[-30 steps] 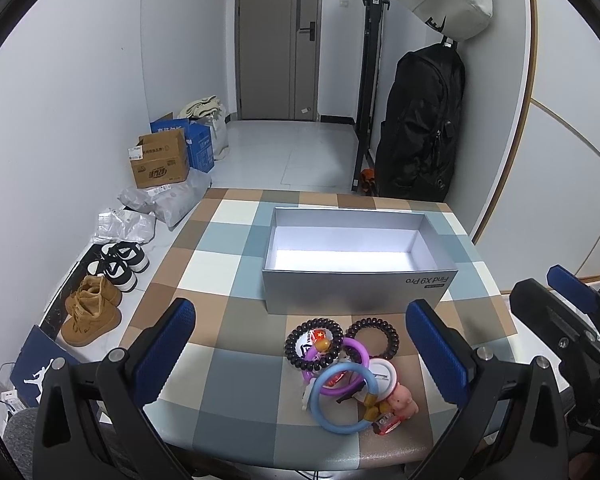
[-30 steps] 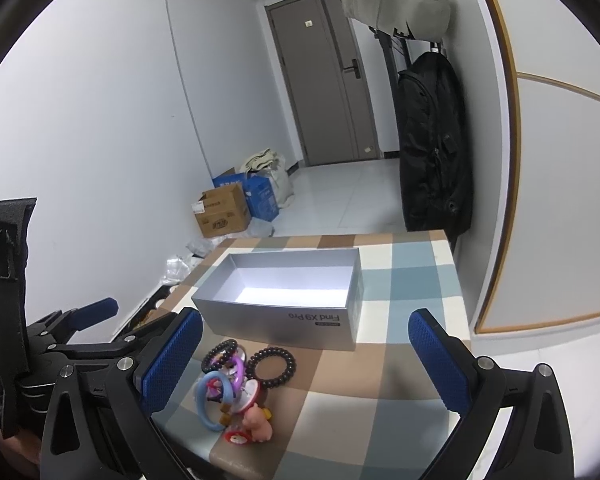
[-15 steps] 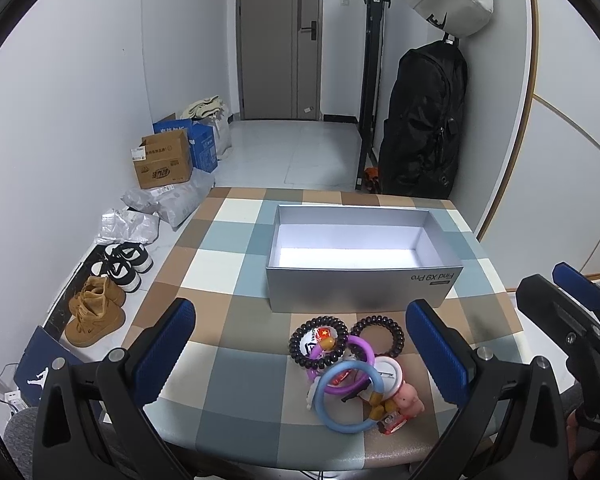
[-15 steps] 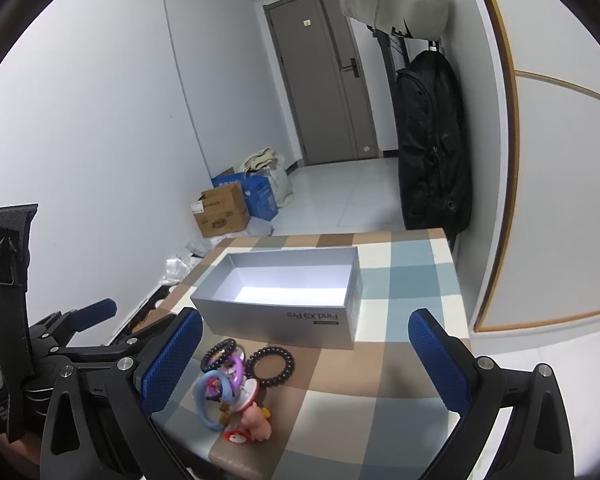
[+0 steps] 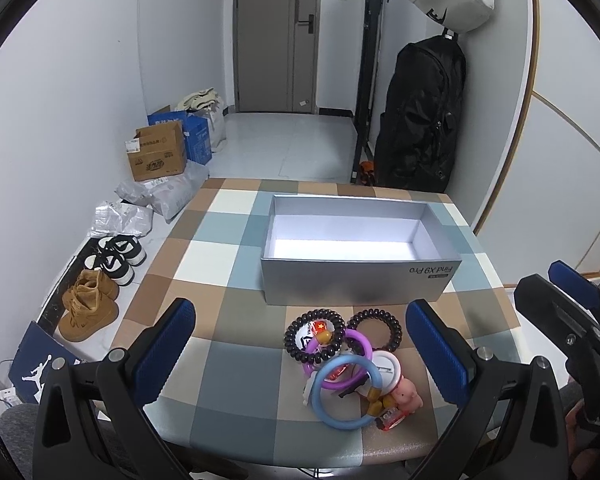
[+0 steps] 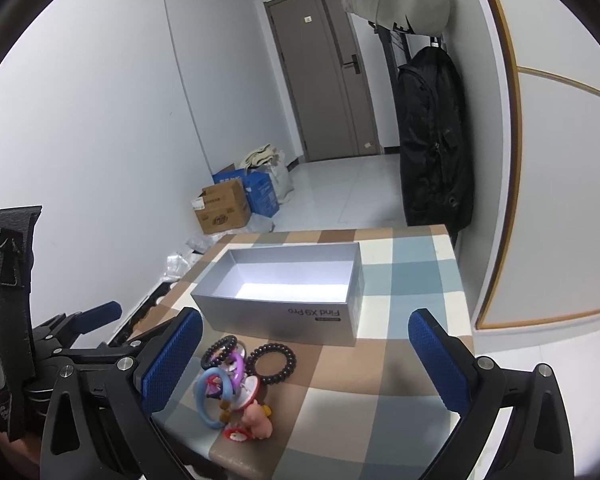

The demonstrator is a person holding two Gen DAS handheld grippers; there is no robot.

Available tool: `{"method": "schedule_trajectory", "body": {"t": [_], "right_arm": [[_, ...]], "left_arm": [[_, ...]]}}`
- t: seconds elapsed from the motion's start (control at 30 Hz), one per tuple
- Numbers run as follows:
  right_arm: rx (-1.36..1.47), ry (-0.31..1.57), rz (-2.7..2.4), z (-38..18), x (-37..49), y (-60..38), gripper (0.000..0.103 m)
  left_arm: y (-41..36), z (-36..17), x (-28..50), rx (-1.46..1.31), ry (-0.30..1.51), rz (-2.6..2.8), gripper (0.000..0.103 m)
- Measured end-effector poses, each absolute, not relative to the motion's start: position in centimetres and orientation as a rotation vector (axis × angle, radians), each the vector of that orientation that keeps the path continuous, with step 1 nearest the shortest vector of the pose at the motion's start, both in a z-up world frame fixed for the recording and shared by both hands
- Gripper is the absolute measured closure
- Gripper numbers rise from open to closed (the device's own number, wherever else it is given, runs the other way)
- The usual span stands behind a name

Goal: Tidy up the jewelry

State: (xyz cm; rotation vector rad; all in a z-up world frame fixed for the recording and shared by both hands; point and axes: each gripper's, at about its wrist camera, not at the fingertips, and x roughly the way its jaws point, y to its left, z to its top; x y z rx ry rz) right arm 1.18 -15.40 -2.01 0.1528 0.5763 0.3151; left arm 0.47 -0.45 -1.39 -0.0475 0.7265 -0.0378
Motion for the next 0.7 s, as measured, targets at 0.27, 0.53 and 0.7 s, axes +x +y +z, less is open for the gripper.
{"method": "schedule_trajectory", "body": {"t": [0.27,0.53,0.7], "right_arm": [[0.114,0.630,0.364,-2.8,1.3,-14.8,0.000],[0.112,0.727,0.441,-4.5,1.6,-14.1,0.003],[0.096,0.798,0.514,-5.5,1.5,-13.1,0.011]], "left_arm": [[0.8,-2.2,1.6,-0.101,0.783,-0.129,0.001],[3.0,-3.0,2.5,-0.178,0.838,-0.184,0.001],[4.2,-3.3,2.8,-0.214,0.858,-0.181,0.001]]}}
